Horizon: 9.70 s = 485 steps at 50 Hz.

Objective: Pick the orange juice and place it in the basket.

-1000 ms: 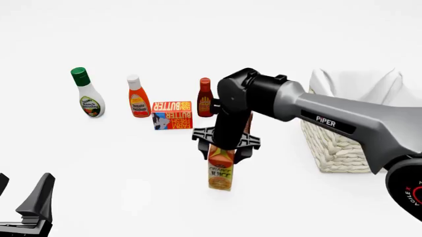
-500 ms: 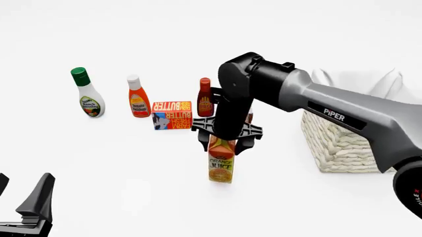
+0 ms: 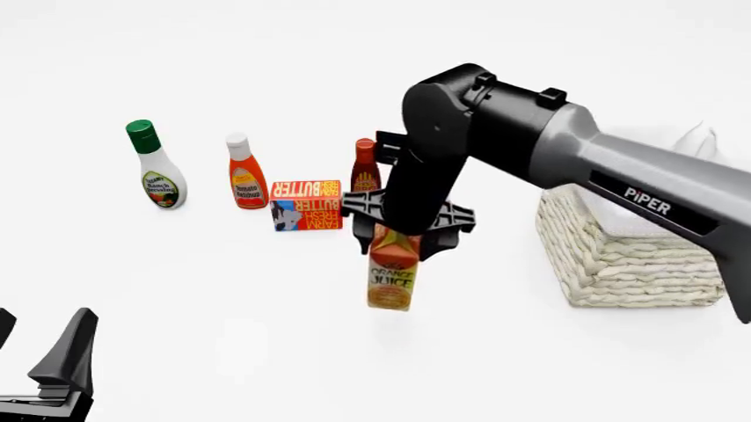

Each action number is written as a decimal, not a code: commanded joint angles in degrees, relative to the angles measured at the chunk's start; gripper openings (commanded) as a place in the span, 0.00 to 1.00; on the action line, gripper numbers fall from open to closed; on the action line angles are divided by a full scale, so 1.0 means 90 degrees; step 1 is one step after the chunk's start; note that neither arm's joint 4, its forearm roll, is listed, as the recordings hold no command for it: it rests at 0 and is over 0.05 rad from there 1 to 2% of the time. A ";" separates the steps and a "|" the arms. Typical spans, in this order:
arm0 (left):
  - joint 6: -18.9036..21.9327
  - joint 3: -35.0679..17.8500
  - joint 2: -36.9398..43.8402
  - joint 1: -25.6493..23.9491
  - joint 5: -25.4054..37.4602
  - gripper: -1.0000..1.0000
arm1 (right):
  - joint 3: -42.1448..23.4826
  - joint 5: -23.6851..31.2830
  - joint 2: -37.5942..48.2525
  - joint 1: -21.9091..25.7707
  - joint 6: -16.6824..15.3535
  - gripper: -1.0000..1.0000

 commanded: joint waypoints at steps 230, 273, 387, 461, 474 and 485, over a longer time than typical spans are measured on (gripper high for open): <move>0.0008 0.0003 -0.0015 0.0001 0.0006 1.00 | 0.0038 0.0003 -0.3749 -0.5597 -0.4137 0.00; 0.0009 0.0003 -0.0016 0.0003 0.0005 1.00 | -0.0085 0.0003 -0.2925 -0.5694 -0.3758 0.00; 0.0008 0.0003 -0.0016 0.0002 0.0005 1.00 | -0.0596 0.0003 -0.0786 -0.5955 -0.3828 0.00; 0.0008 0.0003 -0.0015 0.0000 0.0005 1.00 | -0.0847 0.0003 0.0078 -0.6132 -0.4010 0.00; 0.0010 0.0003 -0.0016 0.0001 0.0005 1.00 | -0.0876 0.0002 0.0163 -0.6206 -0.4079 0.00; 0.0009 0.0003 -0.0016 0.0001 0.0004 1.00 | -0.0839 0.0002 0.0197 -0.6216 -0.4082 1.00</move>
